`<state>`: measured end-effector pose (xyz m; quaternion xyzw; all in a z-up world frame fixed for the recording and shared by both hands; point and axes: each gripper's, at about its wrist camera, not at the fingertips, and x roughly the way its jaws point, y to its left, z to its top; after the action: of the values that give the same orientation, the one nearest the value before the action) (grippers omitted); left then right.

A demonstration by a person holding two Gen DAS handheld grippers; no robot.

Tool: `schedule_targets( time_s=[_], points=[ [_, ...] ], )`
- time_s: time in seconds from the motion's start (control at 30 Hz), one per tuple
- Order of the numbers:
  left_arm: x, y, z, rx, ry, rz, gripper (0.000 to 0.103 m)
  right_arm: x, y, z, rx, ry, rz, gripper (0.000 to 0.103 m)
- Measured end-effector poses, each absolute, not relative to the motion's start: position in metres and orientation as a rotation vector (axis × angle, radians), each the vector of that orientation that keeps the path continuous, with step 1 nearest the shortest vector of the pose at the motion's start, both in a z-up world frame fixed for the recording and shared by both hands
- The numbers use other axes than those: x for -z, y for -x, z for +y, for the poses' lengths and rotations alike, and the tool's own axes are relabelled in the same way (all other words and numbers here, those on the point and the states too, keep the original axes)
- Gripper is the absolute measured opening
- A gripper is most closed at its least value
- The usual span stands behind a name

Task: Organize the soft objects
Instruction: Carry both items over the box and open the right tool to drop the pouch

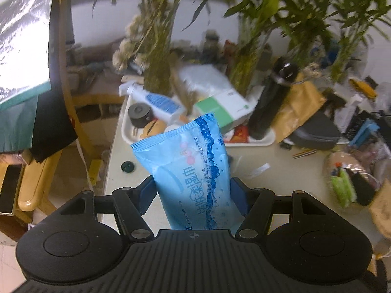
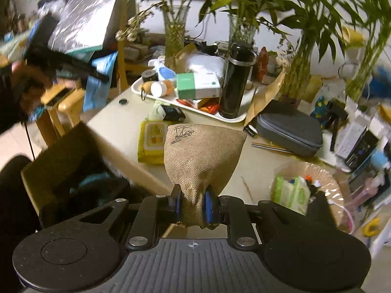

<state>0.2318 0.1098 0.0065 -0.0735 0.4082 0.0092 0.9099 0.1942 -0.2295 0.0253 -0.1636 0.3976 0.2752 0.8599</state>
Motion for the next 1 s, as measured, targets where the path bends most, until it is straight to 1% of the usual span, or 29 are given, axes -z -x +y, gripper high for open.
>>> schedule_targets(
  time_s=[0.27,0.43,0.7,0.83,0.93,1.0],
  points=[
    [-0.042,-0.192,0.093,0.065,0.127,0.769,0.064,-0.03,-0.158,-0.23,-0.602,0.515,0.844,0.022],
    [-0.055,-0.174,0.082,0.118,0.105,0.752,0.064,-0.029,-0.143,-0.224,-0.654,0.682,0.877,0.022],
    [-0.057,-0.149,0.059,0.175,0.06,0.747,0.064,-0.022,-0.131,-0.193,-0.801,1.108,0.909,0.023],
    [-0.057,-0.14,0.055,0.196,0.06,0.746,0.064,-0.018,-0.125,-0.177,-0.887,1.283,0.89,0.025],
    [-0.056,-0.135,0.052,0.21,0.062,0.75,0.064,-0.016,-0.129,-0.167,-0.936,1.318,0.867,0.027],
    [-0.054,-0.131,0.05,0.219,0.065,0.754,0.064,-0.017,-0.134,-0.162,-0.967,1.287,0.851,0.027]
  ],
)
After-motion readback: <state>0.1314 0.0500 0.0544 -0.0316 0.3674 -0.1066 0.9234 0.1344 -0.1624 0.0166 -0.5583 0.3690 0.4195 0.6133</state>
